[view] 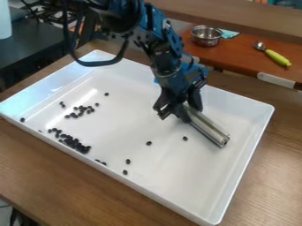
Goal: Sweep into pile
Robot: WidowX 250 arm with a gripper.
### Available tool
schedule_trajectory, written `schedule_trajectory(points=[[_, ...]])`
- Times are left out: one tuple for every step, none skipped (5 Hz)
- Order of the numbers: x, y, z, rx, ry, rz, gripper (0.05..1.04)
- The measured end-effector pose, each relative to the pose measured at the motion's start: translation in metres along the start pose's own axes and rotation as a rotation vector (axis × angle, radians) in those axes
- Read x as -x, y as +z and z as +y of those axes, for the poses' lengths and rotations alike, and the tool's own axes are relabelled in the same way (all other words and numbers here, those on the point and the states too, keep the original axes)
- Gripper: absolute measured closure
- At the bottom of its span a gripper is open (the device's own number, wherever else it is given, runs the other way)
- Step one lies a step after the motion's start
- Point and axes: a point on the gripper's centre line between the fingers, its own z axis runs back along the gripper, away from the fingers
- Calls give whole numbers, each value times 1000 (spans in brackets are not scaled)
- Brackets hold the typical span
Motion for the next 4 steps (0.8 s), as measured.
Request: schedule_trajectory(points=[[4,11,22,-12,-16,25,714],[4,20,44,-27,-37,33,714],[-1,29,66,-35,-49,41,714],[2,36,89,-45,-78,18,714]])
